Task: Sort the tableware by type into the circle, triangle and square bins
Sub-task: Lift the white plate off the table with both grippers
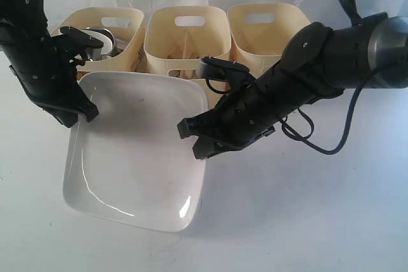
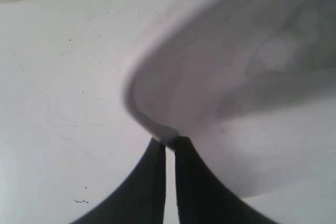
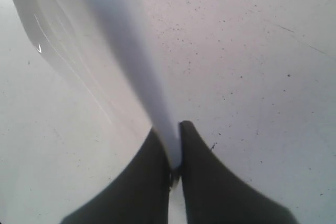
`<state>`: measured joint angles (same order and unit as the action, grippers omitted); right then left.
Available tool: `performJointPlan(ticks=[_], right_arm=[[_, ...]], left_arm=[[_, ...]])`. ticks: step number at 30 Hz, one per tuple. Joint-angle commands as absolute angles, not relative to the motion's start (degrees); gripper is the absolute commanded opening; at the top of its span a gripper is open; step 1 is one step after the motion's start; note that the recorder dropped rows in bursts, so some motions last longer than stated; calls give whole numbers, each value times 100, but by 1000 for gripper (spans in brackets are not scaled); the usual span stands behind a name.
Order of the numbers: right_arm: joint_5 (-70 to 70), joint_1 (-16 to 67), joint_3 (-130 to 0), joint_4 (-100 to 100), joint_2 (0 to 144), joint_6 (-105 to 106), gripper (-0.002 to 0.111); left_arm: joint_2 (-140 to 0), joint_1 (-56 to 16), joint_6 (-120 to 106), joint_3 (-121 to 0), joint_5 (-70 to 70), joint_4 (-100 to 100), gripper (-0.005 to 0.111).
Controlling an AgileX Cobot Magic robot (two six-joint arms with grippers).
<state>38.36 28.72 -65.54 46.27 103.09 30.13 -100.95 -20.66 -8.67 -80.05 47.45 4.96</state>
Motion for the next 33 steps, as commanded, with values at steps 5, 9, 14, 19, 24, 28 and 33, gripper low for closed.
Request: performJointPlan(ticks=[5,9,14,19,24,28,33], right_arm=[[3330,2995,-6674,5134,10236,3102,0],[3330,2995,-6674,5134,10236,3102,0],[3311,2995,-6674,5134,10236,3102,0],[3232,2995,-6674,5134,10223,3102,0],[3220,2995,-6674,5134,10143,3102,0],[3203,2995,-6674,5134,9990,3102,0],[3191,2995,-6674,5073,9843,3102,0]], left_arm=[[-10034,-2301,-857,-7998,4891,-1429,0],[-10095,-2301,-857,-7998,4902,-1236,0],[-10160,-2335,-877,-7946,4580,-1321,0],[-10087,-2412,-923,-7946,4492,-1502,0],[-10042,-2410,-1074,-7946,4515,-1785,0],[-10019,-2410,-1179,-7946,4515,-1959,0],[-9964,-2410,-1334,-7946,4504,-2207,0]])
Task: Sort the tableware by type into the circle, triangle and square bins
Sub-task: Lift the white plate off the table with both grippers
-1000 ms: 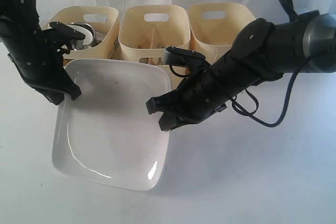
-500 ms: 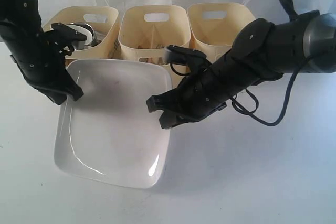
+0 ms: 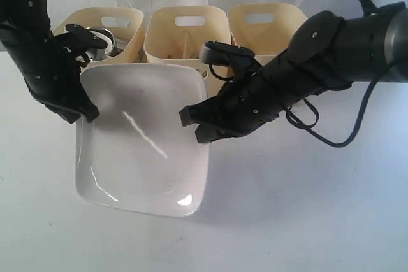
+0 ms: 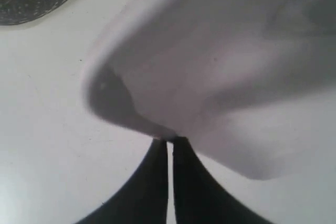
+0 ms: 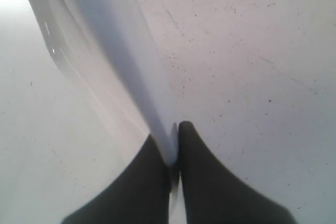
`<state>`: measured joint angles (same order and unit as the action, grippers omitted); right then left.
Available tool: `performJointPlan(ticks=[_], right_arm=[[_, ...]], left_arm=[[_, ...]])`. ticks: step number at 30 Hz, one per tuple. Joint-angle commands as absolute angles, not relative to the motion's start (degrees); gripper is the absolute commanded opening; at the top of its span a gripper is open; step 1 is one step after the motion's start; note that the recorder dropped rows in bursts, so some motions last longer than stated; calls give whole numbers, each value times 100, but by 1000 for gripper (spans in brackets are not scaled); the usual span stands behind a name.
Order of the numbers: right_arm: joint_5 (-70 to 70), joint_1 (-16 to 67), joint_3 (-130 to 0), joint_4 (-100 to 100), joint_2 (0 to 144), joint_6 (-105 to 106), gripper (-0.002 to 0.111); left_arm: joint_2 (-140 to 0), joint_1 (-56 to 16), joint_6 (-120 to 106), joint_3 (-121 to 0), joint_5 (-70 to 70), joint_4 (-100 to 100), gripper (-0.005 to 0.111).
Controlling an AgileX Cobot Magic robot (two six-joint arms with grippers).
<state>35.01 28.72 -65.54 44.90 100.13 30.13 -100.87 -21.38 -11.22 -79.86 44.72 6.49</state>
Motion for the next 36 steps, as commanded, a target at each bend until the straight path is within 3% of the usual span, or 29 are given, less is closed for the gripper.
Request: performJointPlan(ticks=[1,22,36], right_arm=[[3191,2995,-6674,5075,9833,3102,0],[3157,2995,-6674,4750,9929,2758,0],[2884,2923,-6674,3312,8761,1625,0]], left_arm=[[-9962,-2410,-1362,-7946,4504,-2254,0],[-9458,-2410,-1349,-7946,4782,-1748,0],[-8125,-2410,287,-7946,4931,530,0]])
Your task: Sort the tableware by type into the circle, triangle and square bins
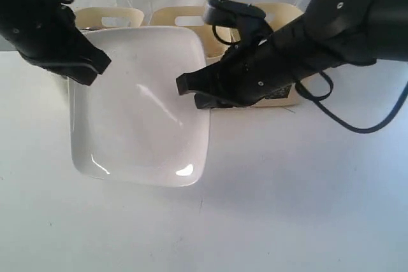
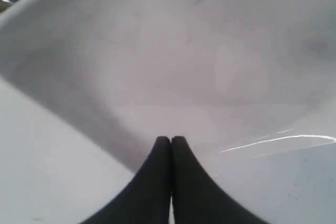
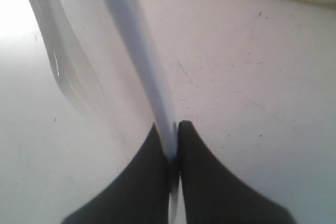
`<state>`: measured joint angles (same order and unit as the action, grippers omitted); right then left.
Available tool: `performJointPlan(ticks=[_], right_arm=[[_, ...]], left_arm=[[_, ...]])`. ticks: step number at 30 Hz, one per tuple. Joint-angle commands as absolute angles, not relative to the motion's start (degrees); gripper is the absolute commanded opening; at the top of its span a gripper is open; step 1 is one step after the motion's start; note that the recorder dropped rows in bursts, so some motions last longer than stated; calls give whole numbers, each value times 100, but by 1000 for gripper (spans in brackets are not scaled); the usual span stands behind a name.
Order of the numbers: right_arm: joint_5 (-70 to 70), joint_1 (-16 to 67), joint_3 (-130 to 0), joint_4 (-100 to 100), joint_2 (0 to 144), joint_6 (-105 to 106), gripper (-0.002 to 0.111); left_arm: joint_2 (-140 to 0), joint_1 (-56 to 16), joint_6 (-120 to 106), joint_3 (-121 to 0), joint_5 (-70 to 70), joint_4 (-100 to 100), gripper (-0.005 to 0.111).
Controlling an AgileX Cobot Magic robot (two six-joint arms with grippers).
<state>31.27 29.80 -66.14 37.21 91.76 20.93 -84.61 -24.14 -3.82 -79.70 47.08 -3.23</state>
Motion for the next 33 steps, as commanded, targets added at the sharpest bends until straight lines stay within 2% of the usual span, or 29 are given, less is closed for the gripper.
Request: performJointPlan(ticks=[1,11,23,33], right_arm=[[2854,2890,-6674,3234,8662,1551,0],[2114,2366,-6674,2329,8147,592,0],[1148,1519,-6674,2329,8147,515,0],[0,820,-6674,2329,8227,503,0]], left_arm=[[-8064,-2410,519,-7946,5000,856,0],[-7877,-2386,2146,-7534,5421,2933,0],[-7741,-1360,2552,-6620,5236,2974,0],[-7669,-1038,2552,-6395,5093,2854,0]])
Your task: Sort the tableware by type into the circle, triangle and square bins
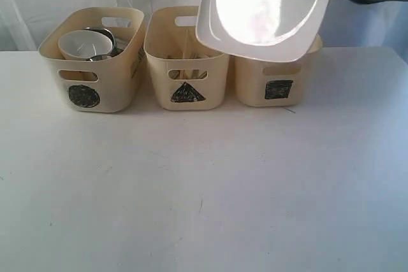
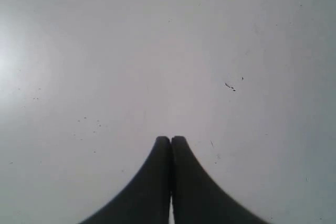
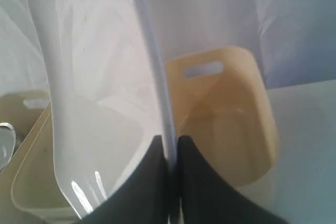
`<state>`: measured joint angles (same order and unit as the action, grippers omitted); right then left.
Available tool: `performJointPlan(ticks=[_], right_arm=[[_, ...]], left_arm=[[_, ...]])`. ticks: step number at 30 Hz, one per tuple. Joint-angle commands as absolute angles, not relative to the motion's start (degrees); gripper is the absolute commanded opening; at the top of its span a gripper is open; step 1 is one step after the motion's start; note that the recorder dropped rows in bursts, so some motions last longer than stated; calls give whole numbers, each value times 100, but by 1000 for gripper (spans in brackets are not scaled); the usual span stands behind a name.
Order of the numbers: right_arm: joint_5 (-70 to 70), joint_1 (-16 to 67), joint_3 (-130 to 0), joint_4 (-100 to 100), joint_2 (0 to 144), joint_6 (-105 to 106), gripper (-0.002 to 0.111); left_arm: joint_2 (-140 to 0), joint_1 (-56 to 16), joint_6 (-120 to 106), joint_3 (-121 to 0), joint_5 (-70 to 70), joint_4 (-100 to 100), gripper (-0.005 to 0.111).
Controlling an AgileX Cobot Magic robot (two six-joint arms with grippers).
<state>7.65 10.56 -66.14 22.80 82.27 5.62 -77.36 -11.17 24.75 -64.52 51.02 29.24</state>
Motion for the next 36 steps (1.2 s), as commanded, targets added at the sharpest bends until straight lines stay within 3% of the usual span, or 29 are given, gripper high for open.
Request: performJointPlan(ticks=[1,15,24,36], right_arm=[[-58,773,-6674,2329,8253,503,0],[-1944,614,-6833,2376,9361,531,0],[-1981,626,-7686,2353,10493,877,0],[-1384,627,-7746,2330,10937,1015,0]], left_arm=[[-7669,-1038,2552,-6395,5091,2854,0],[-7669,-1038,2552,-6382,5030,2843,0],[-7669,-1038,2552,-6382,4930,2770,0],[-7669,-1038,2552,-6382,4854,2758,0]])
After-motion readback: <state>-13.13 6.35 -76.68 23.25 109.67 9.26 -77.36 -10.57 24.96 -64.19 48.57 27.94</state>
